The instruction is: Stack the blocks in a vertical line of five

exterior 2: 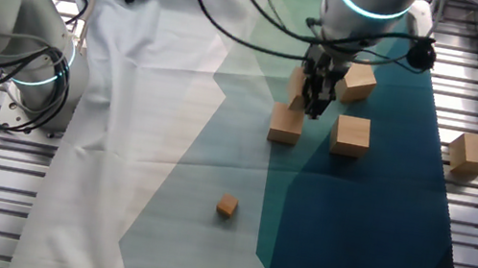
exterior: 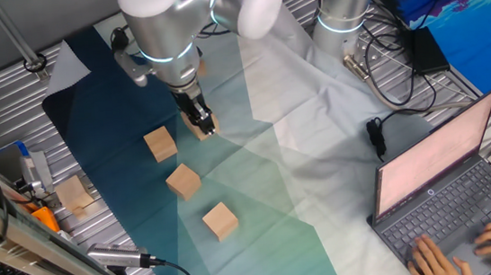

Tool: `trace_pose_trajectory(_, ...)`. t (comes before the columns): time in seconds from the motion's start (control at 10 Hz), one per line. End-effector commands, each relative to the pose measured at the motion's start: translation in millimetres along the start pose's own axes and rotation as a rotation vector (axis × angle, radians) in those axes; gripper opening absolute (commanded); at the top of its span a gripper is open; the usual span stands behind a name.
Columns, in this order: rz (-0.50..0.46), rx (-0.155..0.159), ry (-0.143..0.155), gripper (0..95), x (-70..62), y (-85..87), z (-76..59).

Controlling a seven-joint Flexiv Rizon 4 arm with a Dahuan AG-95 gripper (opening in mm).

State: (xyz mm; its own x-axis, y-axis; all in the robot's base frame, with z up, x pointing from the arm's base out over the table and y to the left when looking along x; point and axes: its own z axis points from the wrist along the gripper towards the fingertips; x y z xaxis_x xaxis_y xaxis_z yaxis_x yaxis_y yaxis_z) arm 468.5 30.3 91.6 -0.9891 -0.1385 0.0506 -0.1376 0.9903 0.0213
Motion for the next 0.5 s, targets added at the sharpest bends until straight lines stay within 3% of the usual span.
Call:
trace_pose_trajectory(0.1, -0.011, 0.002, -0.001, 0.0, 1.0, -5.9, 4.1)
trace_pose_trajectory(0.5, -0.035, 0.009, -0.003, 0.0, 0.9, -18.1, 8.2)
